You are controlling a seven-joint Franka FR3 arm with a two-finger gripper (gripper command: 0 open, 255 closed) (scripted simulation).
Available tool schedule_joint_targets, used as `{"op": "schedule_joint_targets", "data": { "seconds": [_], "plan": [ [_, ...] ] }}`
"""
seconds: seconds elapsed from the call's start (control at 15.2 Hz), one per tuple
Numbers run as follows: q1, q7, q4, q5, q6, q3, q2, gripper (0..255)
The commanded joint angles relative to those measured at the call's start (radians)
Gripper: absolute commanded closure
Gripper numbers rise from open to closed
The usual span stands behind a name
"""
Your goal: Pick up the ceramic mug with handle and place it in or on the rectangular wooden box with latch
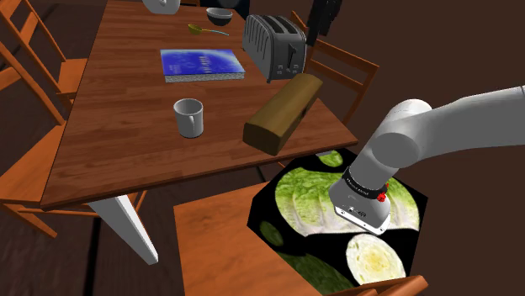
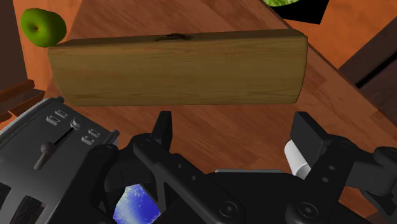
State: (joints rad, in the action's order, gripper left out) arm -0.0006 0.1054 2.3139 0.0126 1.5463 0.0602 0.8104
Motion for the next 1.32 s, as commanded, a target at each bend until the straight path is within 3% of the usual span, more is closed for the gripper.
{"op": "schedule_joint_targets", "data": {
  "seconds": [0.0, 0.66, 1.25],
  "plan": [
    [0.000, 0.000, 0.000, 0.000, 0.000, 0.000, 0.000, 0],
    [0.035, -0.085, 0.045, -0.079, 0.298, 0.086, -0.241, 0],
    [0.057, -0.157, -0.027, -0.106, 0.533, 0.163, -0.533, 0]
  ]
}}
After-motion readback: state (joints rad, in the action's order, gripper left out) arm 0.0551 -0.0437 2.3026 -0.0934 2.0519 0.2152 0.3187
